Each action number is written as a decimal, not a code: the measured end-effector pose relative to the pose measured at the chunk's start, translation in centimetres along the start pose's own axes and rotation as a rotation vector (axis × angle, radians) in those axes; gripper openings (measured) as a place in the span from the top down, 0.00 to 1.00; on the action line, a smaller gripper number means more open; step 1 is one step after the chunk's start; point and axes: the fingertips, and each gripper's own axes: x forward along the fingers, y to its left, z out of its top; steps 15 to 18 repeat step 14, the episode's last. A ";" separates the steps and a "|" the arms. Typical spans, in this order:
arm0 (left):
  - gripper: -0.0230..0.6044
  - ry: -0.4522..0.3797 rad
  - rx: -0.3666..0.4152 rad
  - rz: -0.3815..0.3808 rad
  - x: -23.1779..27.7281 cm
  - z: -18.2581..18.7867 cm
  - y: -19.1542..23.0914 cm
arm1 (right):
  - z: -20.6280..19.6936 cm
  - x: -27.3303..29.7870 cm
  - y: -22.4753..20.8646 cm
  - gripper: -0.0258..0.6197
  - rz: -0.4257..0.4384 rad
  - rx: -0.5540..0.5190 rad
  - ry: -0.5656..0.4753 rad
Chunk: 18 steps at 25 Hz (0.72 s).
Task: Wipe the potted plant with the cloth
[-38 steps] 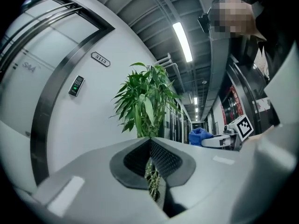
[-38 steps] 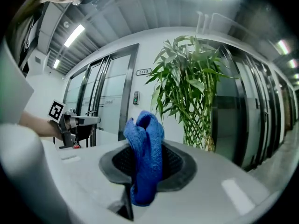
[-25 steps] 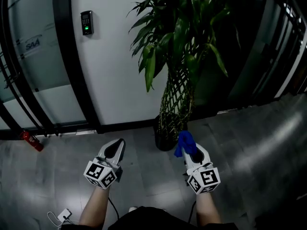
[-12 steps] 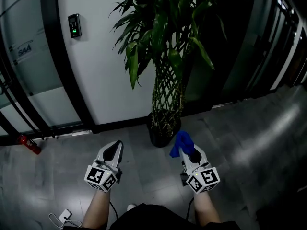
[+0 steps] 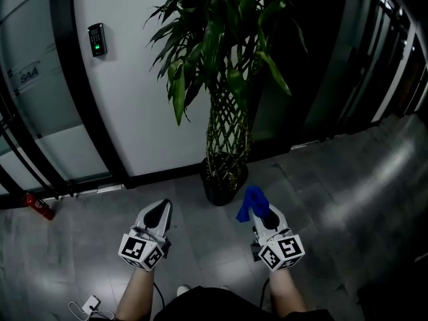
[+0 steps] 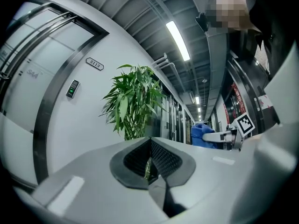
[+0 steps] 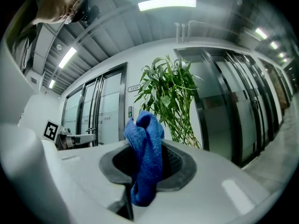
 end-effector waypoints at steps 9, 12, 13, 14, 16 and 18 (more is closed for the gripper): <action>0.95 -0.007 -0.023 0.015 -0.9 0.0 0.1 | -0.2 -0.8 0.0 0.82 -0.012 -0.004 0.005; 0.95 -0.019 -0.022 0.012 -0.7 0.3 0.0 | -0.2 -0.5 0.5 0.82 0.010 -0.029 0.021; 0.95 -0.023 -0.022 0.011 -0.6 0.4 0.0 | -0.4 -0.4 0.8 0.82 0.019 -0.044 0.030; 0.95 -0.027 -0.022 0.009 -0.6 0.5 -0.1 | -0.5 -0.3 1.0 0.82 0.029 -0.060 0.039; 0.95 -0.027 -0.022 0.009 -0.6 0.5 -0.1 | -0.5 -0.3 1.0 0.82 0.029 -0.060 0.039; 0.95 -0.027 -0.022 0.009 -0.6 0.5 -0.1 | -0.5 -0.3 1.0 0.82 0.029 -0.060 0.039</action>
